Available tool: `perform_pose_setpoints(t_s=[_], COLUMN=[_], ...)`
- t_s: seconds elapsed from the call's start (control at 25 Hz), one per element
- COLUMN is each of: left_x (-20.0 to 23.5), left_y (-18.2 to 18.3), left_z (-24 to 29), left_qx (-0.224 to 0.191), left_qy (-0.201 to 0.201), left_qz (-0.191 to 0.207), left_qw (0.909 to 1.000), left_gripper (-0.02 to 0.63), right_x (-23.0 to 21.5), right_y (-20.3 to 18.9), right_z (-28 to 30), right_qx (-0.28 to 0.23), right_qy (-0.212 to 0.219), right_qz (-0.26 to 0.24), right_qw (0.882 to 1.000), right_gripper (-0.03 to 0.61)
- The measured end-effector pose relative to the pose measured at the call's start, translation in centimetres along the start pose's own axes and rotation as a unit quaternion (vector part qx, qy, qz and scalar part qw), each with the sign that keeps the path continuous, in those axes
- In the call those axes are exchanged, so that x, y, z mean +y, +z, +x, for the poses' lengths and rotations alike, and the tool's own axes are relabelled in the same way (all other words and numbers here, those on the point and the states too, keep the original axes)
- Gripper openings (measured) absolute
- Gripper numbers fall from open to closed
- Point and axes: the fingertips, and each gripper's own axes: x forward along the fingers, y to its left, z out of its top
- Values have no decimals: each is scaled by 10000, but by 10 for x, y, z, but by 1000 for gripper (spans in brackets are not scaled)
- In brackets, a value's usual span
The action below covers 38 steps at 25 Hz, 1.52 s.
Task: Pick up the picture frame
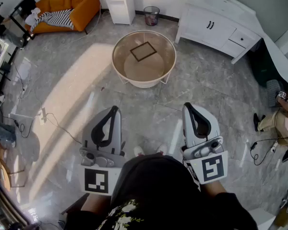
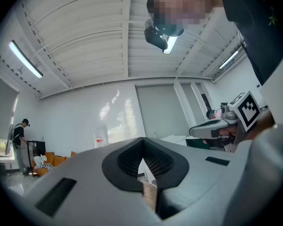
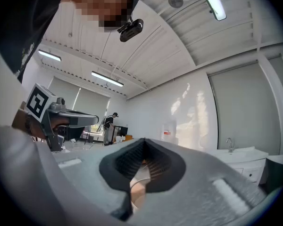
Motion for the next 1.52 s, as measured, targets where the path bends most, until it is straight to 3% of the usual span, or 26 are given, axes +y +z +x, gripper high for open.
perform_pose_setpoints(t_s=[0.28,0.52,0.68,1.0,1.2,1.52], left_x=[-8,-28,-45,-77,-80,-71], left_y=[7,-2,-17,-47,-42,-42], left_z=[3,8,11,-15,-13,8], left_qx=[-17,201,478,811,523,522], left_qy=[-66,-142,-75,291,278,201], left_qz=[85,-50,-401,-496,-442,-368], left_qw=[9999,9997,9980,9950,9973,9978], left_gripper=[9,9,9,8,8,9], right_x=[0,-12,-21,-40,-46,-51], right_y=[-1,0,-14,-60,-66,-71], right_z=[-3,-18,-30,-58,-63,-53], right_qx=[-1,-178,-42,287,307,326], right_qy=[55,170,341,407,476,435], right_qz=[-47,142,281,437,368,349], right_qw=[10000,9996,9990,9978,9977,9979], right_gripper=[-8,-6,-6,-6,-6,-6])
